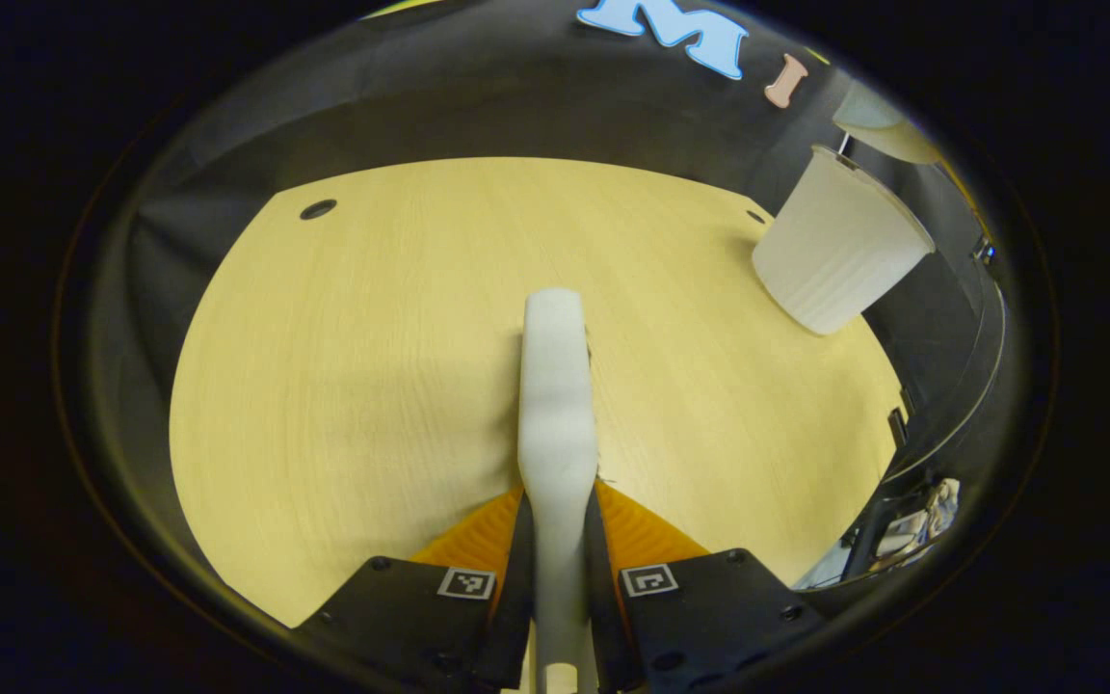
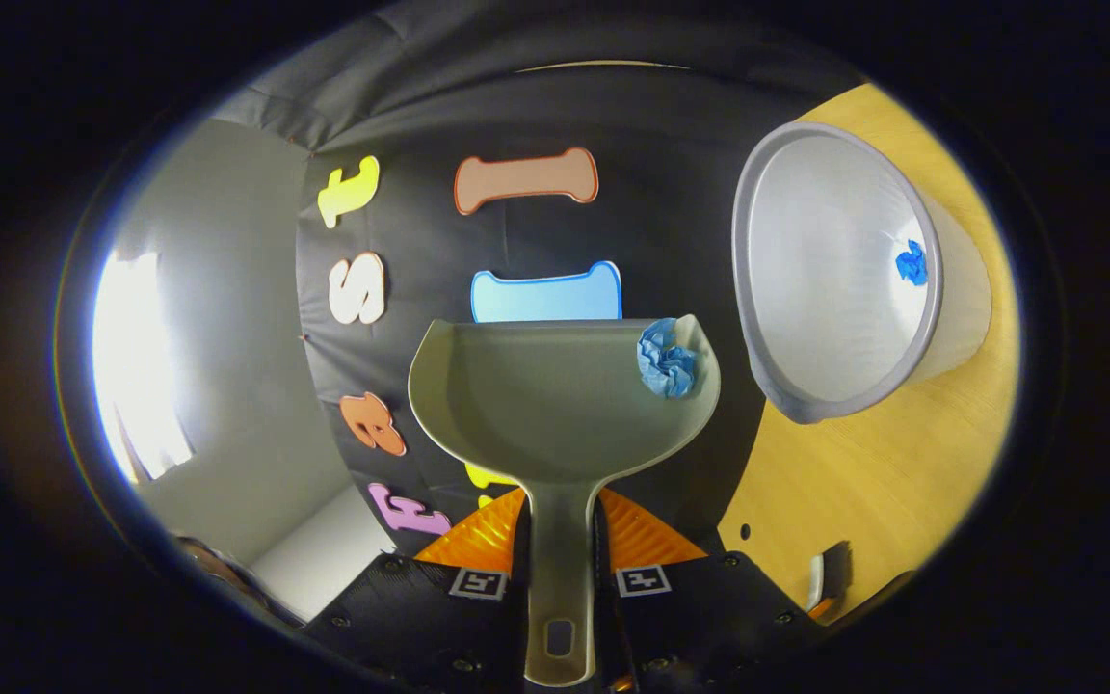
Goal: Pick up the small broom and dustpan from the desktop, sweep the trash into the dustpan with the broom, and then empty the trash into the garbage bin.
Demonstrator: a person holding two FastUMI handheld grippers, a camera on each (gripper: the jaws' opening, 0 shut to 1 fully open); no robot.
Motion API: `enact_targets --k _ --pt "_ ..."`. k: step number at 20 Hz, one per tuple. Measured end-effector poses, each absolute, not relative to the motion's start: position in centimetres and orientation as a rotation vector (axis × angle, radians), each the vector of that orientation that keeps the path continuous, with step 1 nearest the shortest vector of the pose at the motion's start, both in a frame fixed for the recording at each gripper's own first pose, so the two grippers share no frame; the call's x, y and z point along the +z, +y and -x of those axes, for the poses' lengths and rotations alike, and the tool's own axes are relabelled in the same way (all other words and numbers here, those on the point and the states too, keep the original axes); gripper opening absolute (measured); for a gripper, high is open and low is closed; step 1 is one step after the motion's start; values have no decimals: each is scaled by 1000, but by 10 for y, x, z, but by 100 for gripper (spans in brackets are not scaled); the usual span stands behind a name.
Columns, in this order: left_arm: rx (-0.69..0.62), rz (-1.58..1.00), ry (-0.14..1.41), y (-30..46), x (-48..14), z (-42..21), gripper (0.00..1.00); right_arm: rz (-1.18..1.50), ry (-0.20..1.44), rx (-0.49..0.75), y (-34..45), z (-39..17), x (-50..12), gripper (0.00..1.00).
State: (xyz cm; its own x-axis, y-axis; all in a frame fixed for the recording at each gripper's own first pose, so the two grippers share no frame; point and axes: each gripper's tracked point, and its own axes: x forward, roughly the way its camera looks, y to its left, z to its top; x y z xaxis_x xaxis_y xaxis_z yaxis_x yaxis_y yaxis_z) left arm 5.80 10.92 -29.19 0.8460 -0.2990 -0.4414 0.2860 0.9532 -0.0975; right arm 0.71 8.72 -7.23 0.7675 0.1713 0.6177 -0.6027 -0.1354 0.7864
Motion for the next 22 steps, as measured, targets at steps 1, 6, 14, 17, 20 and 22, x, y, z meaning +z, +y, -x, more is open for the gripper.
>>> enact_targets --k 1,6,14,17,20,22 --pt "-310 28 470 109 -292 -58 31 -1619 -378 704 80 -4 -74 27" --pt "-317 30 471 108 -291 -57 36 -1683 -375 699 69 -9 -90 27" --pt "-304 43 469 107 -292 -57 36 -1334 -185 660 144 -22 -95 27" --pt "-300 49 468 106 -292 -57 36 -1223 -93 655 176 -30 -107 27" --pt "-292 53 468 107 -292 -57 36 -1066 8 615 203 -39 -136 27" --pt "-282 57 469 107 -292 -57 36 -930 80 563 216 -44 -161 27"
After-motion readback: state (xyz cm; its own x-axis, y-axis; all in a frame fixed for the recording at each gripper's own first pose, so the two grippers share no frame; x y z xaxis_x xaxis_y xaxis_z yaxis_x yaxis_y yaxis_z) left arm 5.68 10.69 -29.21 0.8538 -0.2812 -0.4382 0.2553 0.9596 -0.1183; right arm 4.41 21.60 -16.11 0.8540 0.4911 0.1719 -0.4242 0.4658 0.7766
